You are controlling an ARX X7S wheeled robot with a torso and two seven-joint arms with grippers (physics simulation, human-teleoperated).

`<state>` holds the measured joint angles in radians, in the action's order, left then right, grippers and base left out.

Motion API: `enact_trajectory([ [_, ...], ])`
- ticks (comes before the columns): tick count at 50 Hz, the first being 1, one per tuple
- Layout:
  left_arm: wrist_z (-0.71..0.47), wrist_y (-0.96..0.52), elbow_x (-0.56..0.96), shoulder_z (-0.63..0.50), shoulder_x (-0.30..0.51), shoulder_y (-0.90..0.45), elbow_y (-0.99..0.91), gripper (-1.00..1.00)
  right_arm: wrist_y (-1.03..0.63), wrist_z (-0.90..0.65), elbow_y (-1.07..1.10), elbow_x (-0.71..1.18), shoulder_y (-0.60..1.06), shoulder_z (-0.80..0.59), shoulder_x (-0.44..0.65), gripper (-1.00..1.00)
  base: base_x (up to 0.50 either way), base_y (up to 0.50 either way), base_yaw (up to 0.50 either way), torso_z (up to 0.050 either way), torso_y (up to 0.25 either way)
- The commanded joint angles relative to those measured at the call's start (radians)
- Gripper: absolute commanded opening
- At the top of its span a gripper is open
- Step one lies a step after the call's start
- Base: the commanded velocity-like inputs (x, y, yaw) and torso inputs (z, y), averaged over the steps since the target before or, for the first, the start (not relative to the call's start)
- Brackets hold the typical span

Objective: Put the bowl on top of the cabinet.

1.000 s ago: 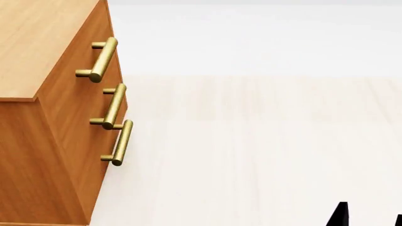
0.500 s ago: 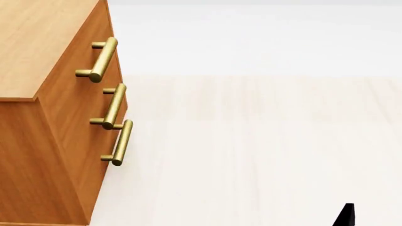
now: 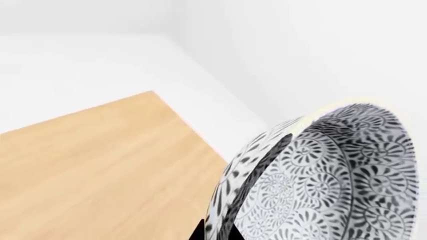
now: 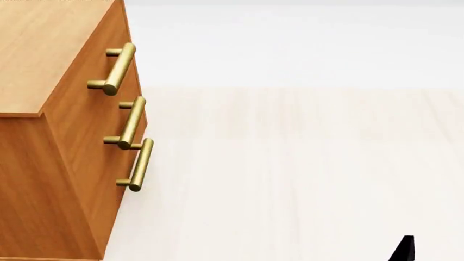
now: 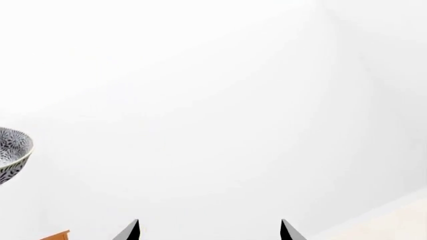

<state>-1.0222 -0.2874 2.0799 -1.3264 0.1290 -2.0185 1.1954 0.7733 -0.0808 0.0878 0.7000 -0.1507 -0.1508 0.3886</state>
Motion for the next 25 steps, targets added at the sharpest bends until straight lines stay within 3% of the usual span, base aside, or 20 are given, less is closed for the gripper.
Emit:
enact_trajectory([
  [1, -0.003, 0.036, 0.013, 0.042, 0.054, 0.025, -0.069, -1.00, 0.000, 0.000, 0.000, -0.007, -0.002, 0.002, -0.005, 1.00, 0.00, 0.00, 0.00, 0.000, 0.000],
  [25, -0.076, 0.208, 0.050, 0.139, 0.211, 0.144, -0.313, -1.00, -0.010, -0.001, -0.010, -0.026, 0.008, 0.007, -0.016, 1.00, 0.00, 0.00, 0.00, 0.000, 0.000],
])
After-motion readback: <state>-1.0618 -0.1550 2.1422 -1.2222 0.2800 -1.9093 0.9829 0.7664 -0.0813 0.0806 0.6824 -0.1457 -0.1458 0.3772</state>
